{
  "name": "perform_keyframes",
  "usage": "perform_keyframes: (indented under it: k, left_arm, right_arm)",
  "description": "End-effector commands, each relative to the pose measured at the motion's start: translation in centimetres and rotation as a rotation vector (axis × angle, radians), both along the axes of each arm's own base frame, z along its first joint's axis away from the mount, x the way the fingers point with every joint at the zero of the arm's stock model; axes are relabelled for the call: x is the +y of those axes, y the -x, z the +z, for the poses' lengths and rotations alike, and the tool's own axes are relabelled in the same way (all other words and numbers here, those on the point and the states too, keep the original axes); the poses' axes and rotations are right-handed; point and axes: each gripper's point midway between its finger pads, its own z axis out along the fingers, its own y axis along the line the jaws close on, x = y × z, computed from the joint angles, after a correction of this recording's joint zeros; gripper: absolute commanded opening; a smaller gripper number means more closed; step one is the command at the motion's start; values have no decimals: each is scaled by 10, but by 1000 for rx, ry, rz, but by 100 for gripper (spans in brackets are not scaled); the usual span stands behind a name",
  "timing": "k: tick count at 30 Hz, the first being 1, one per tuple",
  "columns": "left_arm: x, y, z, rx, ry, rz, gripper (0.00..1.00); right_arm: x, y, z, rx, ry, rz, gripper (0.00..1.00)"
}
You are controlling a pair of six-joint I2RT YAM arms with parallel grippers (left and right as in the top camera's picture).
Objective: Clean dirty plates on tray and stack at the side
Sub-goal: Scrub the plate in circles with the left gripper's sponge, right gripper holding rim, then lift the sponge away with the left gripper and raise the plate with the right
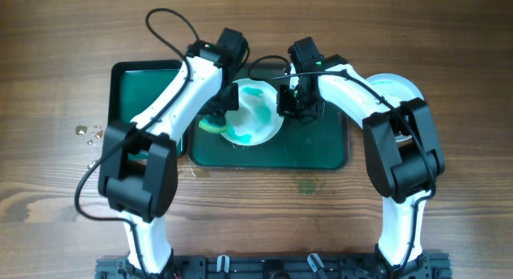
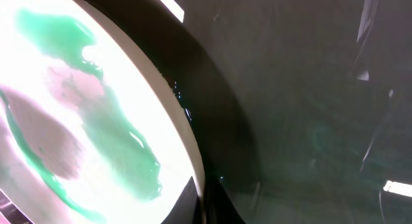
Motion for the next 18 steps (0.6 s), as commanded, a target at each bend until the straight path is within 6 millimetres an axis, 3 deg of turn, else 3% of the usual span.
perform_keyframes:
  k: [1, 4, 9, 13, 18]
  left_arm:
    - [2, -9, 26, -75, 19, 29, 4]
    - [4, -13, 26, -87, 24, 39, 4]
    - [11, -33, 29, -159, 58, 110, 4]
    - [8, -38, 27, -167, 90, 127, 4]
    - [5, -41, 26, -178, 95, 125, 4]
  right_arm:
    - [-5, 7, -9, 15, 24, 32, 4]
    - [-12, -1, 12, -56, 59, 28, 4]
    - [-51, -14, 70, -232, 246, -30, 4]
    - [-86, -11, 108, -348, 474, -64, 4]
    - [-103, 1, 149, -482, 726, -54, 4]
